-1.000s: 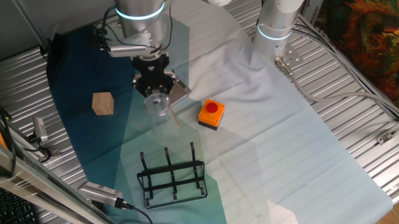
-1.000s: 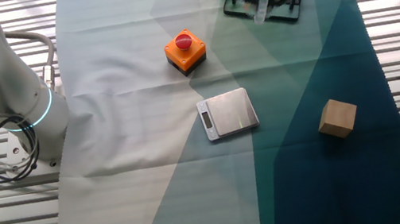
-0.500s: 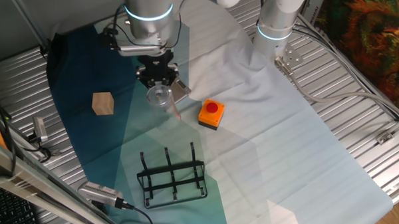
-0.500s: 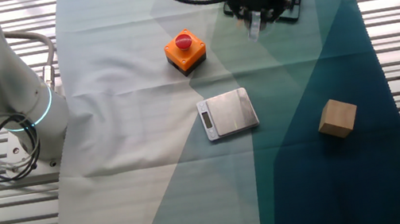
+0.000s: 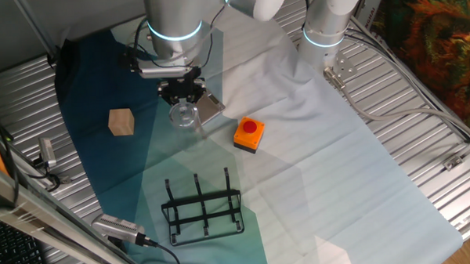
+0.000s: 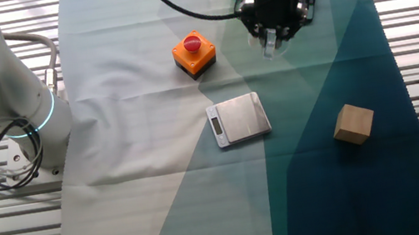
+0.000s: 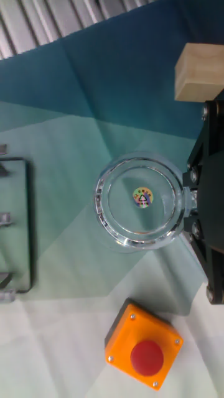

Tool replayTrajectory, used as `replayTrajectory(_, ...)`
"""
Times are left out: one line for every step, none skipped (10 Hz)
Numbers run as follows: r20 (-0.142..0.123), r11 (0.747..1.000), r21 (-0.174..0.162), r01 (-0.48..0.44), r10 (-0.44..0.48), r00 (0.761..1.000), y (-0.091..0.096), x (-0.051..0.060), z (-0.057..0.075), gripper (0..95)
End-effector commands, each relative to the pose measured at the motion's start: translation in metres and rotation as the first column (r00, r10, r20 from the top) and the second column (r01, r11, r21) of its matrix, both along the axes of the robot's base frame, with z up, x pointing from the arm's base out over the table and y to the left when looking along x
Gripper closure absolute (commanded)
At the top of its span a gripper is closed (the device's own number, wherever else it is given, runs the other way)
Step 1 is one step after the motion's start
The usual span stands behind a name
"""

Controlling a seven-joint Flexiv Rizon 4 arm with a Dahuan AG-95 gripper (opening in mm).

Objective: Take the cup off the cup rack

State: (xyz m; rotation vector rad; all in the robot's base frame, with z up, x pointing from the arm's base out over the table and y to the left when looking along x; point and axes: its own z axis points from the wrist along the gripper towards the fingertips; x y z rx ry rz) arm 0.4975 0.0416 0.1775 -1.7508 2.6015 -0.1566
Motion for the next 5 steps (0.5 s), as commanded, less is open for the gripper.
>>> replayTrajectory(0.006,0.998,-0.059,0.018,-0.018,1.000,-0.005,-0.002,-0.007,95.0)
replayTrajectory(0.006,0.997,-0.069,0.019,-0.018,1.000,-0.006,-0.003,-0.009,95.0)
replayTrajectory(0.010,0.996,-0.085,0.025,-0.024,1.000,-0.011,-0.005,-0.015,95.0)
replayTrajectory(0.012,0.996,-0.086,0.024,-0.023,1.000,-0.012,-0.005,-0.015,95.0)
replayTrajectory(0.014,0.994,-0.111,0.016,-0.015,1.000,-0.022,-0.006,-0.021,95.0)
